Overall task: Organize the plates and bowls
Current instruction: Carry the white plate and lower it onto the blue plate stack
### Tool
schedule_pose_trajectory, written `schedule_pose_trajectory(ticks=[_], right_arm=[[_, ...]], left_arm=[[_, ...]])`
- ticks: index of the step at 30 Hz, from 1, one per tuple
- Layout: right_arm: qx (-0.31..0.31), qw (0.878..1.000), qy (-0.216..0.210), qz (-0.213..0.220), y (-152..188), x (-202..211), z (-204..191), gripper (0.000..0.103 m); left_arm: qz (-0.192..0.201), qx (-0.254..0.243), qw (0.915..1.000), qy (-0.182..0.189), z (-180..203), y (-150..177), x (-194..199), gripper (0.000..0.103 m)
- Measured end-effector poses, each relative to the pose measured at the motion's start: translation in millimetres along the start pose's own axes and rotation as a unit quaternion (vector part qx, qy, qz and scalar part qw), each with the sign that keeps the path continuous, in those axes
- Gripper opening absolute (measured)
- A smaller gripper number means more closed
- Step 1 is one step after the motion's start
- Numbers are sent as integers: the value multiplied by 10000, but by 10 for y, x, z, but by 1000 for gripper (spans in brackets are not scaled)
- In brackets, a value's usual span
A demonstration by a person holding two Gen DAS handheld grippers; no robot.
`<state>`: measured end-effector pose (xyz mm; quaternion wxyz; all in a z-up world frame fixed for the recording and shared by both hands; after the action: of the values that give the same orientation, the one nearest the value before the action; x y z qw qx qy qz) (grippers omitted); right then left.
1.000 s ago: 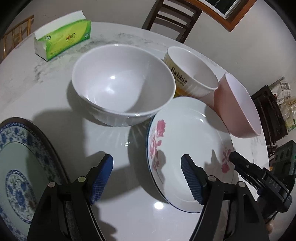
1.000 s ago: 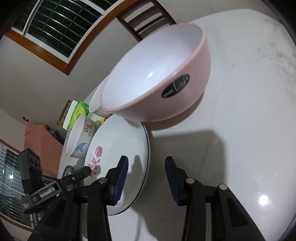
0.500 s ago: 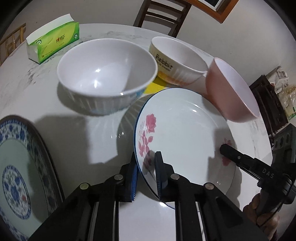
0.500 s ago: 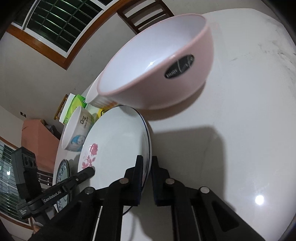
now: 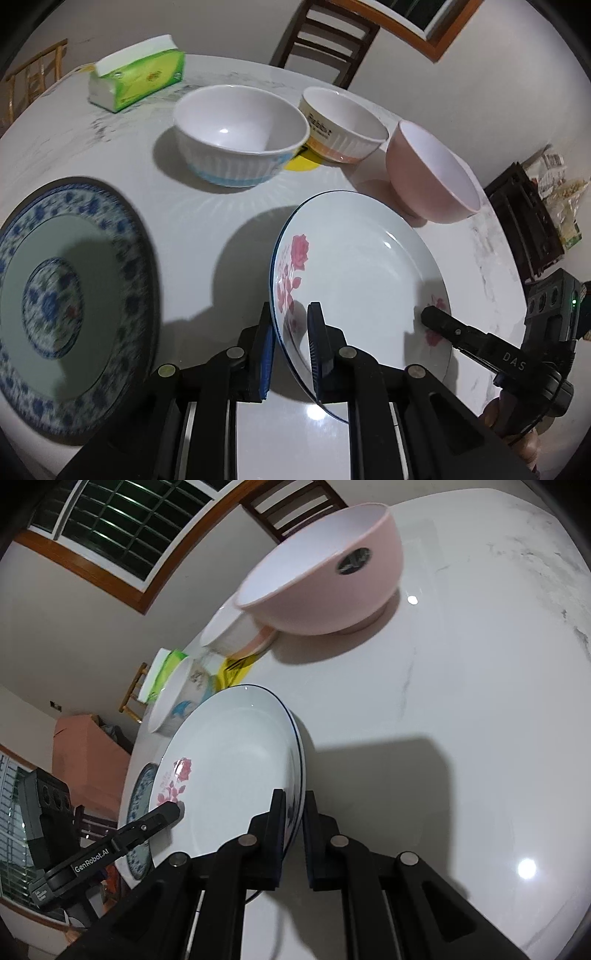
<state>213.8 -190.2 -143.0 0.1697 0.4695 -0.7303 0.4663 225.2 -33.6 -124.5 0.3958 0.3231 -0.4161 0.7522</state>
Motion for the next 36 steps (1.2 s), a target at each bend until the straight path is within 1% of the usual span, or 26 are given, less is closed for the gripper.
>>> schedule_pose_trajectory(ticks=[4,9,14,18,23,27,33,36], right_arm=[[205,9997,-104,-9,3,17,-207,9],[514,9983,-252,-112,8,-68,-597,9],[786,9958,-397,-256,-26,-259,-1011,9],[933,9934,-511,-427,-22,-443,-1257,9],[1168,9898,-524,-633,32,-708,-1569,9],[1322,9869,-505,-781,71,-881,-1742,9],[1473,9839,-460,-902,104,-1037,-1914,9],[1523,9829,-435,-944,96,-1110,-1968,9]], left_arm=[[222,89,9997,3,-127,-21,252,13],[507,220,9984,-65,-363,-75,567,14],[703,414,9965,-187,-687,-128,809,14],[836,598,9942,-301,-993,-172,971,14],[938,833,9912,-419,-1331,-205,1075,14],[946,1037,9889,-478,-1586,-211,1094,16],[957,1258,9862,-489,-1816,-238,1088,19],[987,1297,9853,-506,-1871,-253,1091,19]])
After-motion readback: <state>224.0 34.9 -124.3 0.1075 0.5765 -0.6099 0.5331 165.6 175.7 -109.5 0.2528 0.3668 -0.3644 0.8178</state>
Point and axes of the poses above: each gripper's, at about its wrist camera, not at the fingertips, and x roughly against the way its jaws point, z to its right, y to its underside, the point moved 10 cm from there along -x, roughly the way its jaws point, and after that the axes turned 12 degrees about x, right-handed, at the moved point
